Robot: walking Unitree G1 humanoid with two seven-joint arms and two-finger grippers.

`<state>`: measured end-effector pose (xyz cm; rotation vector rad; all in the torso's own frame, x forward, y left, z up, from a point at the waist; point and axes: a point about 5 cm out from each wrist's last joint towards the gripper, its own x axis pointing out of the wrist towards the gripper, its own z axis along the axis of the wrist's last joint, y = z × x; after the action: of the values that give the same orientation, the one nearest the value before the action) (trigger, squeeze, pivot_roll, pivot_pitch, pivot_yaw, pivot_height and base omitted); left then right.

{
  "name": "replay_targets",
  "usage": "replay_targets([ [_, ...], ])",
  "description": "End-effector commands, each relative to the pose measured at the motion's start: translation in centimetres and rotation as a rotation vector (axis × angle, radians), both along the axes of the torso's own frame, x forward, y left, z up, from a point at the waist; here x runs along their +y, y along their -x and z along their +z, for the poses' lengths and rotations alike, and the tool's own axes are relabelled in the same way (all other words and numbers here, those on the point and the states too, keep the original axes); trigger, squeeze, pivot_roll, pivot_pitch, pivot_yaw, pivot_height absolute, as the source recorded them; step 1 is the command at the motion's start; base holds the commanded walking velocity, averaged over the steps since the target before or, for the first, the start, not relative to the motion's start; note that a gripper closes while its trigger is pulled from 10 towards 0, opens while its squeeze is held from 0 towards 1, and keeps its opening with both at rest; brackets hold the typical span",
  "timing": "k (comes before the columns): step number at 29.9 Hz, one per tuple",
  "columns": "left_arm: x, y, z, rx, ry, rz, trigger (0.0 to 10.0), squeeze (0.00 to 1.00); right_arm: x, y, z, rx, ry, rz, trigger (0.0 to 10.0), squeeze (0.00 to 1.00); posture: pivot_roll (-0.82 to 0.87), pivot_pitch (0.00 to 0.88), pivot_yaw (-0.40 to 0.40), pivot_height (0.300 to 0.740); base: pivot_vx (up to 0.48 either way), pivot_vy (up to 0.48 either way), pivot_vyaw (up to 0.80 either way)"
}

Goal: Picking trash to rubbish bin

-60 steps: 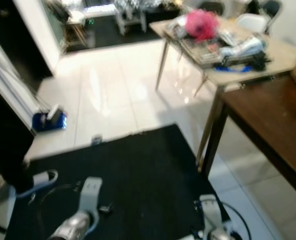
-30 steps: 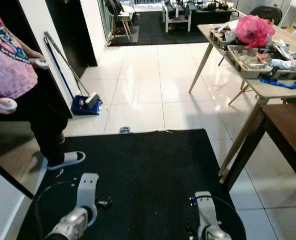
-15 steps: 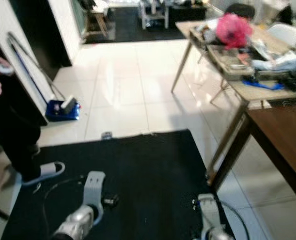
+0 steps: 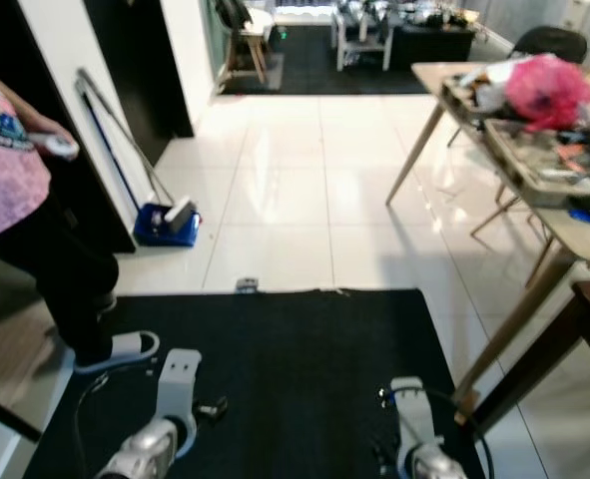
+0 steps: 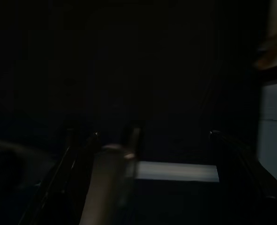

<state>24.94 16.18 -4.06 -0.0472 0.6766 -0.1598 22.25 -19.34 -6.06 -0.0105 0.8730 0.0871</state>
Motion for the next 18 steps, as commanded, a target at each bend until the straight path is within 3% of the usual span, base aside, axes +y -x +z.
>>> replay_targets([
  [1,0.03,0.11,-0.10,0.008,-0.012,-0.014,10.0,0.00,0.00,0.78,-0.49,0.026,-0.006,-0.008,10.0,0.00,-0.07,0.088,0.024,0.740,0.364,0.000,0.00],
  [18,0.15,0.00,-0.04,0.011,-0.011,-0.009,10.0,0.00,0.37,0.43,-0.33,0.019,-0.018,0.005,10.0,0.00,-0.06,0.084,0.023,0.740,0.366,0.000,0.00],
])
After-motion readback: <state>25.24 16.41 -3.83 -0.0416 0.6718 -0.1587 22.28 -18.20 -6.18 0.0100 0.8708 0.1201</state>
